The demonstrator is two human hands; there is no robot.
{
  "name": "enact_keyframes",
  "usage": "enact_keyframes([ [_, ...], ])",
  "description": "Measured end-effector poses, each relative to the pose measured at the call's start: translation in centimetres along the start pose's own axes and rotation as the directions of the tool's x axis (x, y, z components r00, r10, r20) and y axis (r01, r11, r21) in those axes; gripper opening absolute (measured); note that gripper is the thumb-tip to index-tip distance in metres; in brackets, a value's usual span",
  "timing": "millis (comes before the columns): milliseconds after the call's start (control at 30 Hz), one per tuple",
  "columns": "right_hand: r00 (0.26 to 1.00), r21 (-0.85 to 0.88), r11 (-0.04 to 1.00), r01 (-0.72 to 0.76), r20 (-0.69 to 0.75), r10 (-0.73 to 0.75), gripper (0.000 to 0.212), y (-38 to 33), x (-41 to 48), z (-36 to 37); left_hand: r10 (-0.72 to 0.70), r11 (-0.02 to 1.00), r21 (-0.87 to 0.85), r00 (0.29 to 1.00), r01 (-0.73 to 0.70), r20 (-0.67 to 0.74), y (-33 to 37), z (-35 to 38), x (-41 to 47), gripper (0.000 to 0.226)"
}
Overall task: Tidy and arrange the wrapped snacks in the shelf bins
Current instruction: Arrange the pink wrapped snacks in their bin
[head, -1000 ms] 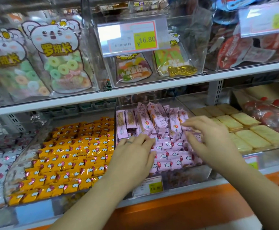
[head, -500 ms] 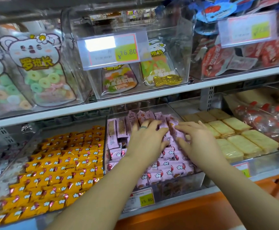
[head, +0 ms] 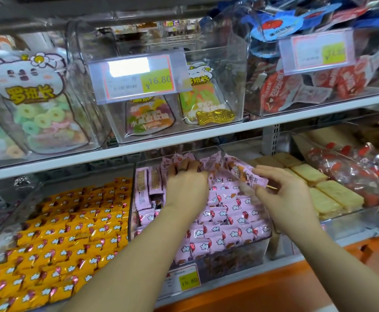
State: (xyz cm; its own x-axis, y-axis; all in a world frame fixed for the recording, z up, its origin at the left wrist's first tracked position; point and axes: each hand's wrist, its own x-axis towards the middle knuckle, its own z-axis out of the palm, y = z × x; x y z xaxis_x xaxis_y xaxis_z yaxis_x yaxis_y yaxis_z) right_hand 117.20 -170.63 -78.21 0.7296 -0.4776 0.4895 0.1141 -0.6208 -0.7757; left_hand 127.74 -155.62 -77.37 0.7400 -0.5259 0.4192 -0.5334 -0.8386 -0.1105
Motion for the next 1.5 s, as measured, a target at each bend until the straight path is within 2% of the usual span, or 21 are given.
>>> enact_keyframes([
  [133,0.993,0.158,0.981,-0.115,-0.001,0.117,0.029,-0.4,-0.1,-0.6,-0.010,0.988,-0.151,0.999,0.005,-0.034,-0.1,-1.6,-0.9,0.044],
  [200,0.983,0.274,0.945,-0.177,0.010,0.182,0.027,-0.7,-0.3,-0.7,-0.056,0.945,-0.325,0.998,0.040,-0.042,0.0,-2.4,-1.4,0.048],
  [300,0.967,0.433,0.868,-0.243,0.035,0.253,0.026,-1.4,-0.9,-0.5,-0.124,0.748,-0.656,0.992,0.100,0.009,0.2,-3.3,-1.9,0.057],
  [400,0.965,0.500,0.831,-0.244,0.042,0.259,0.028,-1.9,-1.2,-0.6,-0.120,0.597,-0.790,0.989,0.138,0.082,0.5,-3.6,-2.3,0.059],
  [500,0.970,0.502,0.830,-0.241,0.106,0.218,0.028,-1.9,-1.2,-0.8,-0.198,0.386,-0.899,0.970,0.207,0.138,0.4,-4.1,-2.0,0.061],
  [567,0.971,0.456,0.860,-0.231,0.171,0.170,0.028,-1.4,-1.0,-0.6,-0.254,0.319,-0.924,0.958,0.212,0.132,0.1,-4.2,-1.6,0.061],
  [600,0.975,0.400,0.895,-0.196,0.178,0.134,0.027,-1.0,-0.7,-0.4,-0.258,0.347,-0.915,0.959,0.203,0.115,0.2,-4.2,-1.6,0.057],
  [700,0.984,0.172,0.978,-0.120,0.148,0.094,0.026,0.3,0.1,-0.3,-0.228,0.604,-0.788,0.973,0.120,-0.027,0.7,-4.2,-1.9,0.038],
  [767,0.978,0.099,0.982,-0.160,0.152,0.144,0.024,0.8,0.3,-0.2,-0.226,0.672,-0.734,0.971,0.097,-0.079,1.1,-4.1,-1.9,0.035],
  [867,0.961,0.091,0.972,-0.216,0.196,0.196,0.019,1.4,0.4,0.1,-0.267,0.676,-0.725,0.961,0.132,-0.073,1.2,-4.2,-1.3,0.037],
  [1167,0.969,0.037,0.984,-0.172,0.187,0.162,0.022,1.7,0.5,0.2,-0.299,0.676,-0.707,0.954,0.209,-0.003,0.5,-3.8,-1.8,0.041],
  [1333,0.971,0.038,0.986,-0.164,0.180,0.155,0.017,1.5,0.5,0.1,-0.213,0.709,-0.686,0.977,0.165,0.014,2.1,-4.0,-0.8,0.042],
  [1500,0.973,0.010,0.988,-0.153,0.175,0.149,0.016,1.1,0.5,0.0,-0.116,0.807,-0.577,0.991,0.130,0.061,3.6,-3.5,0.9,0.042],
])
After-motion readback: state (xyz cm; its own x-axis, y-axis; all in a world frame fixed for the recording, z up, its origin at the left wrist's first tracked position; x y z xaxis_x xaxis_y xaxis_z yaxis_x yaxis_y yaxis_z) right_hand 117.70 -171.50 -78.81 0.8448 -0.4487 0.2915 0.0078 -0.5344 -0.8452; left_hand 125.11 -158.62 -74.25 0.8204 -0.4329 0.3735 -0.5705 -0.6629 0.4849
